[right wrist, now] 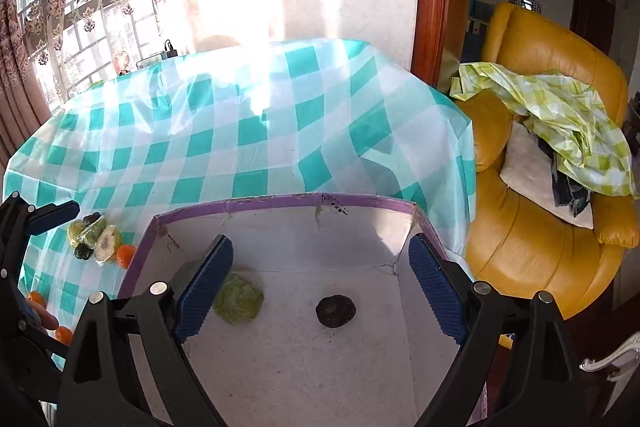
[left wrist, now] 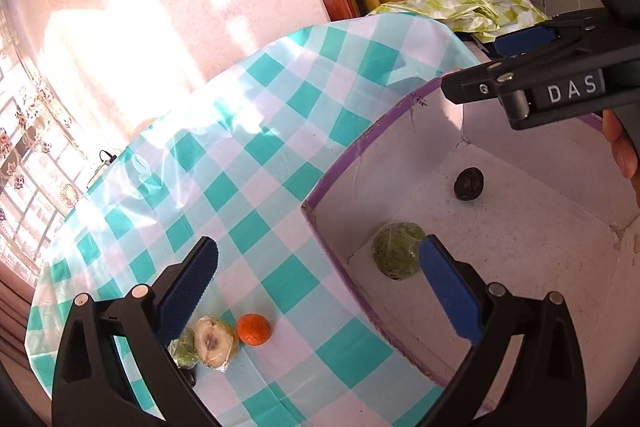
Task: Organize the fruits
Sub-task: 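Open both tools to release the green ball and plum in the box, then move both tools back over the remaining fruits on the table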
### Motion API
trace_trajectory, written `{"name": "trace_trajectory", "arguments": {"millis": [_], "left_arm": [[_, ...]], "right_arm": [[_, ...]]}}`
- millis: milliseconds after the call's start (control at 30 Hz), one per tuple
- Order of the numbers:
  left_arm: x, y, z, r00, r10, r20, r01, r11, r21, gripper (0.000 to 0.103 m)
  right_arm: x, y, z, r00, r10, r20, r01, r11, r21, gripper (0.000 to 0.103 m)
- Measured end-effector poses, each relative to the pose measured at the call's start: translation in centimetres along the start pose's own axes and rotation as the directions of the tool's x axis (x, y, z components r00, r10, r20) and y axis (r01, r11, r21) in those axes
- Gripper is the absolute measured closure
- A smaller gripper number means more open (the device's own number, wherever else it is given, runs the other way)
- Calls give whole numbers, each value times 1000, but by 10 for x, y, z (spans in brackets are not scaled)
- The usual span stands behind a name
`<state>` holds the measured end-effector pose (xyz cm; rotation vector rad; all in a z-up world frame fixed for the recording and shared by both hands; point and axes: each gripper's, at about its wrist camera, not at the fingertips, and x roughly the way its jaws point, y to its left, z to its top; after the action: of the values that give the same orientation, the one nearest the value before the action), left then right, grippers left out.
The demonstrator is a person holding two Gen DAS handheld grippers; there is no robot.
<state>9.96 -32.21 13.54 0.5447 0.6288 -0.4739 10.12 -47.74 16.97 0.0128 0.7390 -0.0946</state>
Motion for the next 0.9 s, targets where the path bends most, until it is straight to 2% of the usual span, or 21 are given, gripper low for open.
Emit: {"name": "trace_trajectory", "arguments": {"millis": [67,100,200,267,367,433,500,600,700,767,833,900], "left_arm": [[-5,22,-3,999,-43,13,44,996,-83,2],[-7,31,-5,999,-39,16,41,992,-123,2],[-20,57,-14,998,40,42,-30,975,-219,2],[-31,76,-22,995,51,90,-25,962,-273,2],[-38,100,-29,989,98,112,-56,944,-325,2],[-42,119,-37,986,96,135,-38,924,-380,2],[-50,135,-46,974,121,191,-30,907,-420,2],[-57,156,-58,962,159,223,-45,895,-445,2],[-59,175,-69,951,217,220,-104,896,-432,2],[-61,191,-81,942,251,225,-121,875,-468,2],[-60,210,-92,945,255,205,-117,848,-517,2],[-58,227,-104,949,252,189,-105,819,-564,2]], "right_arm": [[-9,7,3,997,-68,26,68,998,-11,16],[-12,11,5,995,-95,38,96,995,-7,16],[-21,22,8,986,-150,72,150,989,1,16],[-24,33,10,973,-214,90,215,977,-2,16],[-32,44,12,972,-210,103,208,978,25,16],[-36,53,14,971,-212,110,210,977,28,16],[-42,63,16,964,-236,121,234,972,31,16],[-52,76,17,971,-200,128,195,979,53,16],[-64,91,16,975,-167,144,160,985,62,16],[-75,106,13,971,-145,188,143,989,26,16],[-84,119,11,968,-132,213,133,991,9,16],[-90,130,9,973,-72,219,76,997,-11,16]]}}
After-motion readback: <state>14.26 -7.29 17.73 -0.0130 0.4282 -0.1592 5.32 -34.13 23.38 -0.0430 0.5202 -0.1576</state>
